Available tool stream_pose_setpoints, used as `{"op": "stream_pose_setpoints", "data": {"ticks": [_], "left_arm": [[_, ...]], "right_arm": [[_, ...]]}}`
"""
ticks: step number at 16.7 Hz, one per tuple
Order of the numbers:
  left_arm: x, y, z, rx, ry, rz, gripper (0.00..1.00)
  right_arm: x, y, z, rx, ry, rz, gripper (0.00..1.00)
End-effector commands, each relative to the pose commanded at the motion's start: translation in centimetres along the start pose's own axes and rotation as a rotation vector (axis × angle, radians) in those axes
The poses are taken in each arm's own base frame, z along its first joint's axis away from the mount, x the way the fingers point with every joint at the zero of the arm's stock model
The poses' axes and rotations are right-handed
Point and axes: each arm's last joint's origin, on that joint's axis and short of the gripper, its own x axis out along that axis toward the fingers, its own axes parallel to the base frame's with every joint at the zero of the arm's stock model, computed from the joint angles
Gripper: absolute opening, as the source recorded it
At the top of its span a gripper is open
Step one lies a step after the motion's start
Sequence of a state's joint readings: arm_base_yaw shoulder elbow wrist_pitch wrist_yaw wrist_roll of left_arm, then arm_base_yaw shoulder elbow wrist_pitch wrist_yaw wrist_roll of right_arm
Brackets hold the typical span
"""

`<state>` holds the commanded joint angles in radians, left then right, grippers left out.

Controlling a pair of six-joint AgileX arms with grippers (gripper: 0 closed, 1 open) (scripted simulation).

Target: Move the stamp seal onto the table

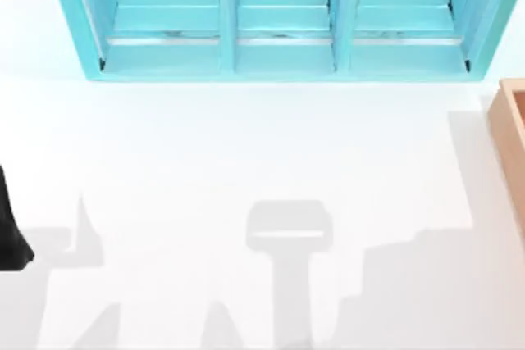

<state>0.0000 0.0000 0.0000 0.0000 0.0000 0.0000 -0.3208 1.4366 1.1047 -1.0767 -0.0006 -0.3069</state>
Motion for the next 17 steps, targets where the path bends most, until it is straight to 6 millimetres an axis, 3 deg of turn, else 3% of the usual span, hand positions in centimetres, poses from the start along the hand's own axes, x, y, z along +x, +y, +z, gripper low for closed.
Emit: {"op": "stream_pose_setpoints", "data": {"ticks": [4,11,17], "left_arm": [[0.0,0.0,0.0,0.000,0.000,0.000,1.00],[0.0,0.0,0.0,0.000,0.000,0.000,1.00],[0.0,0.0,0.0,0.000,0.000,0.000,1.00]], "right_arm": [[1.2,-1.5,1.9,-0.002,0.143,0.047,1.00],[1.6,-1.5,2.0,-0.003,0.154,0.051,1.00],[5.6,-1.4,1.4,-0.002,0.155,0.051,1.00]]}}
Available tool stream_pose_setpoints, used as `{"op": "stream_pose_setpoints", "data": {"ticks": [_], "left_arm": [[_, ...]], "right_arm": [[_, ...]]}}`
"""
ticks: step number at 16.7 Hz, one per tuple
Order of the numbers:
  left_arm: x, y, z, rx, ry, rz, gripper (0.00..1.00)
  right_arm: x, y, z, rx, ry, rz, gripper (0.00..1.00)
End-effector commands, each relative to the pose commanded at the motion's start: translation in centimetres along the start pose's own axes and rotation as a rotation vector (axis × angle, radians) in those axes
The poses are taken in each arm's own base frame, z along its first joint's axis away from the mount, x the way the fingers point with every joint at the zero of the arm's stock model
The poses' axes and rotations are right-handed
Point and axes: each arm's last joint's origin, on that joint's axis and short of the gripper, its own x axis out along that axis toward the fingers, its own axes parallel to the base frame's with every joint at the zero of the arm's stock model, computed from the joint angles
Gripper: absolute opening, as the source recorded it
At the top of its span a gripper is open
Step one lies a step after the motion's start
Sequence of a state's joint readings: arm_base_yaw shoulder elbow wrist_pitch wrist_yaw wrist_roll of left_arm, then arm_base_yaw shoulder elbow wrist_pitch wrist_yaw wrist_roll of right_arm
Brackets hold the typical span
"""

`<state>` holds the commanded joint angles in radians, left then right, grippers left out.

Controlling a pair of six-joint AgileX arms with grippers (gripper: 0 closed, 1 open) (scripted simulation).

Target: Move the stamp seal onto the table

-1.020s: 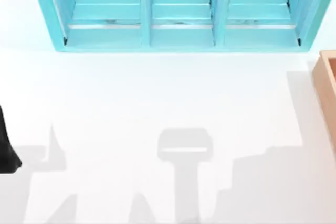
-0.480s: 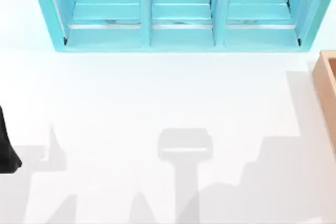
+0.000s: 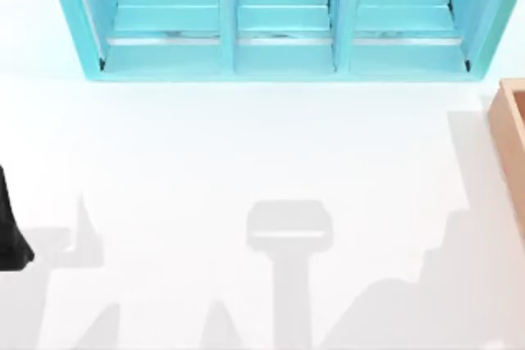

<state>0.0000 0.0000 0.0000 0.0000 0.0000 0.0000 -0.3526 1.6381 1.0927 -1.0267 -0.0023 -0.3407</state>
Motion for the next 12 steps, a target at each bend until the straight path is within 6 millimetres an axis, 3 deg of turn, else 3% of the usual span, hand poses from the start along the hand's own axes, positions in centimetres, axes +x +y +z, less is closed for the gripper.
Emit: {"op": "stream_pose_setpoints", "data": {"ticks": [6,11,12], "left_arm": [[0.0,0.0,0.0,0.000,0.000,0.000,1.00],[0.0,0.0,0.0,0.000,0.000,0.000,1.00],[0.0,0.0,0.0,0.000,0.000,0.000,1.00]], "right_arm": [[5.2,-0.1,0.0,0.000,-0.001,-0.001,1.00],[5.6,-0.1,0.0,0.000,0.000,0.000,1.00],[5.6,-0.1,0.0,0.000,0.000,0.000,0.92]]}}
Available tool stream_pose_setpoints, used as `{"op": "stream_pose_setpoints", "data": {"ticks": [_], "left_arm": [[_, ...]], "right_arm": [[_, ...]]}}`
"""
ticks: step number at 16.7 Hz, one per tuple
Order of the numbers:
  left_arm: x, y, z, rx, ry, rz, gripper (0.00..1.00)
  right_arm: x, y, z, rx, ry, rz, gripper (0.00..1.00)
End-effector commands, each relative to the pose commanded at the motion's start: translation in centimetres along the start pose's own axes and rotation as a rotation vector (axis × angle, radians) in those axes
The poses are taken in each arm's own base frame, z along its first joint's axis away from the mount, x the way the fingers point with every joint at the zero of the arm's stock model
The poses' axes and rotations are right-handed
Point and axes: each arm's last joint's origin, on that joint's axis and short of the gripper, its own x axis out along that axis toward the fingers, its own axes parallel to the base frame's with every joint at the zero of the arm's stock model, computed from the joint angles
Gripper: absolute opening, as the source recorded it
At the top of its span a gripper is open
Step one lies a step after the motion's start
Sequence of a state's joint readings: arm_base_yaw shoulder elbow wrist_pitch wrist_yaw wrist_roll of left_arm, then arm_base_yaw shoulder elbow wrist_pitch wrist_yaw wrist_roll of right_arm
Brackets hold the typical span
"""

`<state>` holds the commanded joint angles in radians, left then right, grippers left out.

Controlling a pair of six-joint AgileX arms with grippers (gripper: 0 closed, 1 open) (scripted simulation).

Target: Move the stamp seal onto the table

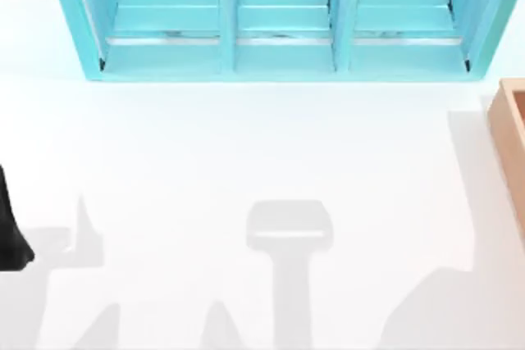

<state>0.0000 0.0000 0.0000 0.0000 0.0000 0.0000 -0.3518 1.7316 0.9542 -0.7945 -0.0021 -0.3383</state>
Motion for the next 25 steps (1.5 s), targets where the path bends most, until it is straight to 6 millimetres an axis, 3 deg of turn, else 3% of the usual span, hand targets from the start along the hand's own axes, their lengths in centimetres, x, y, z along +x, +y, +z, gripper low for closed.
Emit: {"op": "stream_pose_setpoints", "data": {"ticks": [12,22,25], "left_arm": [[0.0,0.0,0.0,0.000,0.000,0.000,1.00],[0.0,0.0,0.0,0.000,0.000,0.000,1.00],[0.0,0.0,0.0,0.000,0.000,0.000,1.00]], "right_arm": [[0.0,0.0,0.0,0.000,0.000,0.000,0.02],[-0.1,0.0,0.0,0.001,-0.003,-0.002,0.00],[-2.8,1.3,1.0,-0.004,-0.052,-0.022,0.00]]}}
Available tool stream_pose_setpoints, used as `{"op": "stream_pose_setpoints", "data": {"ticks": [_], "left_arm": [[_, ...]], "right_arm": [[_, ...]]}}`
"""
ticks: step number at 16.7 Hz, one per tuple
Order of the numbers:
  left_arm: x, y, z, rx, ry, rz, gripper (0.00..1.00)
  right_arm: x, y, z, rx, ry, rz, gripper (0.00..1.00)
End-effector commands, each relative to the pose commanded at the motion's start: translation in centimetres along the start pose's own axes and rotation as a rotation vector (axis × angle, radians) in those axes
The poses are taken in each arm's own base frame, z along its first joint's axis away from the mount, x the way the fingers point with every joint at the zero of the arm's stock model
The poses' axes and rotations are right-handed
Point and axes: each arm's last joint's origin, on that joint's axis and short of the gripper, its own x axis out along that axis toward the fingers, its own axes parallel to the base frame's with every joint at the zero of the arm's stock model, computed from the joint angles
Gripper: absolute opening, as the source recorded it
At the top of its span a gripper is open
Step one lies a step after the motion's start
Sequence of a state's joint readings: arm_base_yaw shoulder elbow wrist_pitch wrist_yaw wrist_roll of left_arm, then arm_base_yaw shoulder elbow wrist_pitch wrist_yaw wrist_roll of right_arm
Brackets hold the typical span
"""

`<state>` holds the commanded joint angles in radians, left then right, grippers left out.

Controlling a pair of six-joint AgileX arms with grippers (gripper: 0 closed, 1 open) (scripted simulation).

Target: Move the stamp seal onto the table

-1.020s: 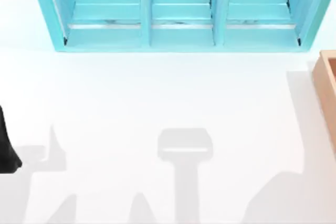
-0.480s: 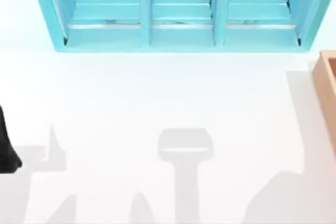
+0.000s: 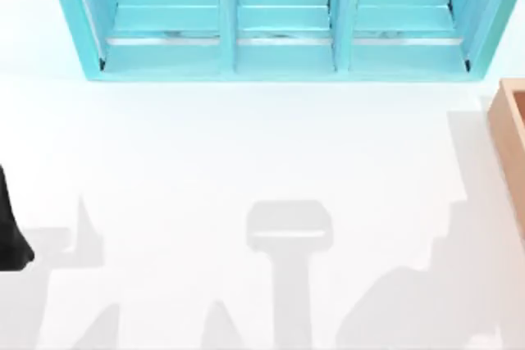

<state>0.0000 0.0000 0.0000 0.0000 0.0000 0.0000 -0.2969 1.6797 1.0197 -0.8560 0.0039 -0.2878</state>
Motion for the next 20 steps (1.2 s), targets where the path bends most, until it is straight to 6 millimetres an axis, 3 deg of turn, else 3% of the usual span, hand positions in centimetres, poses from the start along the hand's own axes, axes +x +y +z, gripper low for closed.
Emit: {"op": "stream_pose_setpoints", "data": {"ticks": [4,7,9,11,14,20], "left_arm": [[0.0,0.0,0.0,0.000,0.000,0.000,1.00],[0.0,0.0,0.0,0.000,0.000,0.000,1.00],[0.0,0.0,0.0,0.000,0.000,0.000,1.00],[0.0,0.0,0.0,0.000,0.000,0.000,1.00],[0.0,0.0,0.0,0.000,0.000,0.000,1.00],[0.0,0.0,0.0,0.000,0.000,0.000,1.00]], "right_arm": [[-6.5,2.9,1.5,0.050,-0.105,-0.028,0.00],[-11.0,5.8,1.0,0.099,-0.147,-0.019,0.00],[-12.8,8.0,0.4,0.105,-0.142,0.004,0.00],[-13.7,10.2,-0.2,0.088,-0.105,0.027,0.00],[-13.2,12.7,-0.4,0.037,-0.005,0.031,0.00],[-12.5,13.3,-0.4,0.011,0.048,0.022,0.00]]}}
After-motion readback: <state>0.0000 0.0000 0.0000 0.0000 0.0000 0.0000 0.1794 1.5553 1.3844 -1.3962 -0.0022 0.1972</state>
